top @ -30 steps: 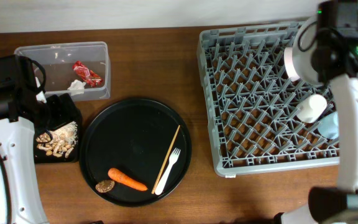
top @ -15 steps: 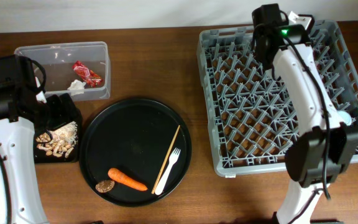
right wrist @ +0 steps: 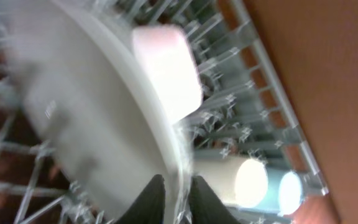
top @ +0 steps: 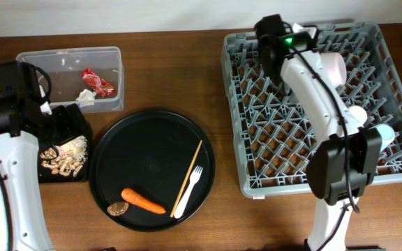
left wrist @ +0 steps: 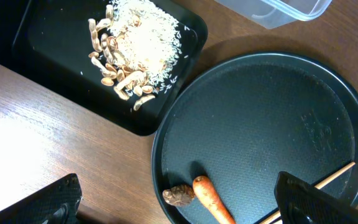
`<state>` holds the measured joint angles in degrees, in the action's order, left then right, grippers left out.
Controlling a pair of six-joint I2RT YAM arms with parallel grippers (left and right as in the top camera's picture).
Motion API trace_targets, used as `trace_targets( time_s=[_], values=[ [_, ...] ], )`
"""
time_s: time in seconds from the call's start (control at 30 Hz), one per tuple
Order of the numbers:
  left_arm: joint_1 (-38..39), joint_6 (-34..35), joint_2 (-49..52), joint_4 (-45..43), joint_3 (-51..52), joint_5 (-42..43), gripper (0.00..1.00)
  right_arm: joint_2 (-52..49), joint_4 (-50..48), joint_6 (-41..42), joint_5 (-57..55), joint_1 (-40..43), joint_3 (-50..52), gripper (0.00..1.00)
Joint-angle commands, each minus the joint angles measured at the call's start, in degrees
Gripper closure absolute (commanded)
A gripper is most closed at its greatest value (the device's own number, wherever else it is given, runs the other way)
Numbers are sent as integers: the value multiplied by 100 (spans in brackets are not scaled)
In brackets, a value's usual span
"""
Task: Sort waste into correct bins and load items into the dishwasher rack
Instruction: 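Lower white plate upright into rack slot and release with right gripper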
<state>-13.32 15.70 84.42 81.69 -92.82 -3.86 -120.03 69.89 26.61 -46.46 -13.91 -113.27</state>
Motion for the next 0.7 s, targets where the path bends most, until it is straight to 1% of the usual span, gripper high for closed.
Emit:
trace_targets(
  time_s=[0.0, 0.07, 0.17, 0.2, 0.27, 0.3, 0.37, 0.43, 0.47, 0.5, 0.57, 0.6, 0.63, 0.67],
  values=[
    [-24, 57, -76, -7, 33, 17, 1, 35, 168, 70, 339, -422, 17, 63],
    [-24, 57, -76, 0, 33, 20, 1, 96, 234, 70, 315, -619, 11, 50],
    [-24, 57, -76, 2, 33, 17, 1, 295, 282, 107, 297, -787, 11, 46],
    [-24, 57, -76, 2, 33, 17, 1, 424, 319, 269, 297, -774, 11, 43],
    [-24, 57, -76, 2, 33, 17, 1, 634, 337, 396, 348, -671, 9, 43],
    [-24, 57, -76, 2, 33, 17, 1, 861, 337, 393, 435, -505, 0, 44],
    [-24, 57, -76, 4, 33, 17, 1, 1143, 337, 391, 483, -188, 0, 53],
    [-24, 57, -76, 2, 33, 20, 1, 1414, 304, 332, 730, 313, 0, 69],
    [-24, 57, -76, 2, 33, 20, 1, 1493, 234, 114, 988, 544, 0, 73],
    [-24, 57, -76, 2, 33, 20, 1, 1556, 122, -251, 1429, 841, 0, 76],
    [-24, 57, -76, 2, 33, 20, 1, 1550, -111, -1086, 2601, 1425, 0, 76],
    [-24, 57, -76, 2, 33, 20, 1, 1499, -138, -1185, 3008, 1700, 2, 79],
    [-24, 57, -76, 2, 33, 20, 1, 1460, -142, -1182, 3283, 1932, 2, 87],
    [-24, 57, -76, 2, 33, 20, 1, 1390, -175, -1182, 3622, 2194, 2, 91]
  ],
)
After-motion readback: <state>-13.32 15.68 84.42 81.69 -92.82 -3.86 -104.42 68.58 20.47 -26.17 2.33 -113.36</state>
